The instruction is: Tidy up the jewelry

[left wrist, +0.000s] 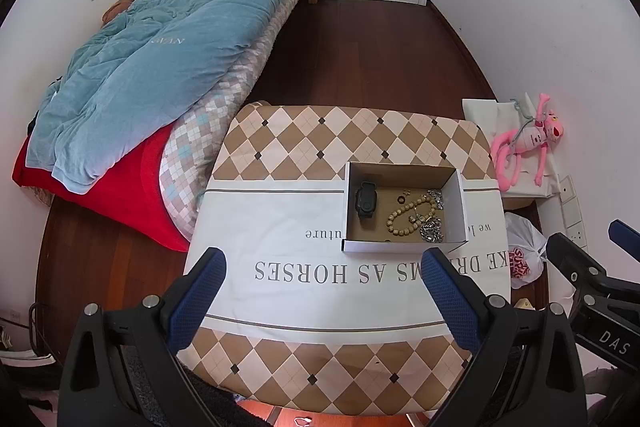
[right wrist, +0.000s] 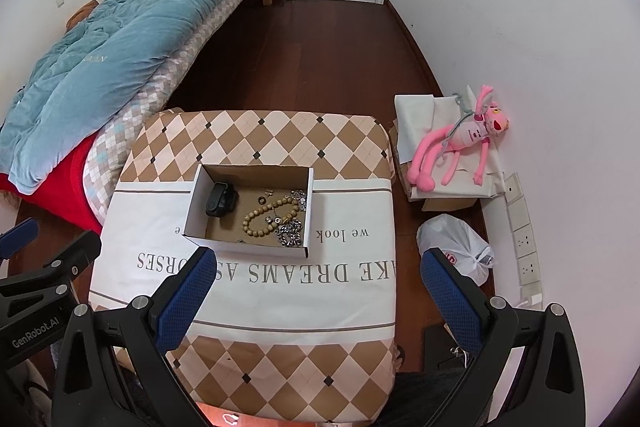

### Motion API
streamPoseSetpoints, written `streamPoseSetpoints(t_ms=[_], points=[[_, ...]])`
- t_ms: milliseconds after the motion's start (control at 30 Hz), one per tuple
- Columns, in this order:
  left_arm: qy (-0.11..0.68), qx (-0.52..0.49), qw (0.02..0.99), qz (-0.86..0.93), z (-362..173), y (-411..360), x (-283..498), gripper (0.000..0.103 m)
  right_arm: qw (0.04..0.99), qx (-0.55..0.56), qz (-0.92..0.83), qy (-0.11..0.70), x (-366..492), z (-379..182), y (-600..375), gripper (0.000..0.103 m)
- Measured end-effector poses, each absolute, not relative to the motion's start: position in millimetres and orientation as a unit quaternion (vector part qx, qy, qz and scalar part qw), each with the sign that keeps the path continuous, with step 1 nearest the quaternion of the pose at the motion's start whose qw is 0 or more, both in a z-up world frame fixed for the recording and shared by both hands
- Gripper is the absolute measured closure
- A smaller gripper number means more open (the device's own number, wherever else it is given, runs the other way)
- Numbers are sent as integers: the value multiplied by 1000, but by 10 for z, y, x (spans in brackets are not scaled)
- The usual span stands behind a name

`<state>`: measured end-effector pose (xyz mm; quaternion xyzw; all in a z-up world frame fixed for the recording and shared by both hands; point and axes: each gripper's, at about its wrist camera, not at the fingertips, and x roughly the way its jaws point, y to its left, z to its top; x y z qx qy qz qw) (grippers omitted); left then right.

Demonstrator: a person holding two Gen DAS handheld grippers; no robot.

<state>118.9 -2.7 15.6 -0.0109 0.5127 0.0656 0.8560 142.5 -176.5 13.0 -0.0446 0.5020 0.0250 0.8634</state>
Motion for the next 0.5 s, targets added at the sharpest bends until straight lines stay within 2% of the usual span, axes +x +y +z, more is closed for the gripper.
streamPoseSetpoints(t_ms=[500], points=[[509,-10,858,65,196,-40,1176,3,863,-44,26,502,1410,138,-1769,0]])
